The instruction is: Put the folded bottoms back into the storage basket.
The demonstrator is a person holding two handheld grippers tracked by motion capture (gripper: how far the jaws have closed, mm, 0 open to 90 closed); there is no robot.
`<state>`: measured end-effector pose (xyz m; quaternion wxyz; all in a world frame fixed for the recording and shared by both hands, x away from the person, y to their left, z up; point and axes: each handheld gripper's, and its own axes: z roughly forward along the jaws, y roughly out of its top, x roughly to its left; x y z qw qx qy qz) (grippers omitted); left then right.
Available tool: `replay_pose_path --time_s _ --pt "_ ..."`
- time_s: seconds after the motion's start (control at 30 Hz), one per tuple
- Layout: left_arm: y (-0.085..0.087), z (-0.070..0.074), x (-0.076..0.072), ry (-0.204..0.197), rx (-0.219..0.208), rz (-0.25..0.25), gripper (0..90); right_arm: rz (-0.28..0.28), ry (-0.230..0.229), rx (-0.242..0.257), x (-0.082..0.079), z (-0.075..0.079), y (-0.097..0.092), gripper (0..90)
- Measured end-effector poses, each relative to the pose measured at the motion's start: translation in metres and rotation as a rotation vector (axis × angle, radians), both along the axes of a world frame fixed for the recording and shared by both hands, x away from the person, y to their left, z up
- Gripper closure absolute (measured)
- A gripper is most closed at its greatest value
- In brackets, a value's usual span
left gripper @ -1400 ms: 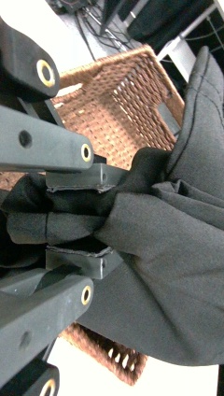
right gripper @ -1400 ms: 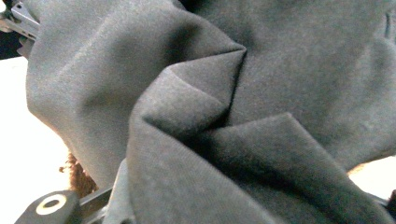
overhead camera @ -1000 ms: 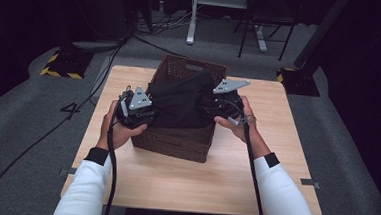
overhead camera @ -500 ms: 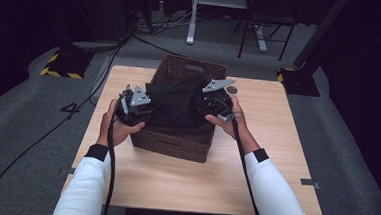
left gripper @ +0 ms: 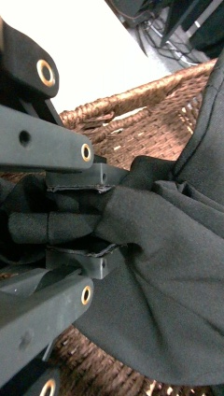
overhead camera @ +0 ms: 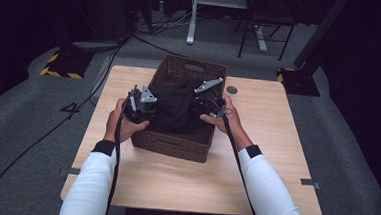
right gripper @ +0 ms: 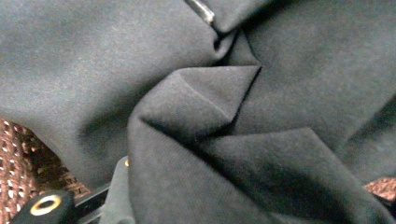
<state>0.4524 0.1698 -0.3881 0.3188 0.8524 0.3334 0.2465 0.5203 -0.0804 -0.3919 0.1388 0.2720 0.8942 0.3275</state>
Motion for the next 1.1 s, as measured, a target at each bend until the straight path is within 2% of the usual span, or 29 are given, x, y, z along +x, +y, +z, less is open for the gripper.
replay_pose_path --time_s 0.1,0.3,0.43,0.6,0.7,0.77,0.8,0.83,0.97,1.1 --pt "0.002 -0.002 0.002 0.014 0.008 0.005 68.5 0.009 0.002 -0.042 0.002 -0.004 0.005 55.9" --pt "0.003 -0.003 0.004 0.039 0.033 0.005 68.3 0.015 0.039 -0.080 0.004 -0.006 0.012 54.3" --pt "0.002 -0.006 0.006 0.072 0.051 0.003 67.4 0.015 0.042 -0.130 0.005 -0.009 0.015 50.2" --pt "0.003 -0.006 0.007 0.105 0.069 0.017 62.3 -0.010 0.066 -0.158 0.007 -0.010 0.015 42.7" --pt "0.005 -0.005 0.007 0.120 0.056 0.031 58.2 -0.020 0.073 -0.168 0.008 -0.011 0.015 42.1" --pt "0.008 -0.002 0.005 0.097 0.007 0.052 50.1 -0.021 0.072 -0.174 0.008 -0.010 0.016 39.2" --pt "0.010 0.000 0.004 0.097 -0.023 0.059 48.3 -0.025 0.074 -0.161 0.007 -0.009 0.016 38.4" --pt "0.011 0.002 0.003 0.096 -0.041 0.051 47.2 -0.033 0.070 -0.154 0.007 -0.008 0.016 33.8" --pt "0.007 0.003 0.000 0.089 -0.017 0.052 41.1 -0.055 0.069 -0.132 0.007 -0.004 0.013 30.9" --pt "0.003 0.003 -0.001 0.086 -0.042 0.049 37.0 -0.049 0.055 -0.106 0.005 -0.001 0.012 28.9"
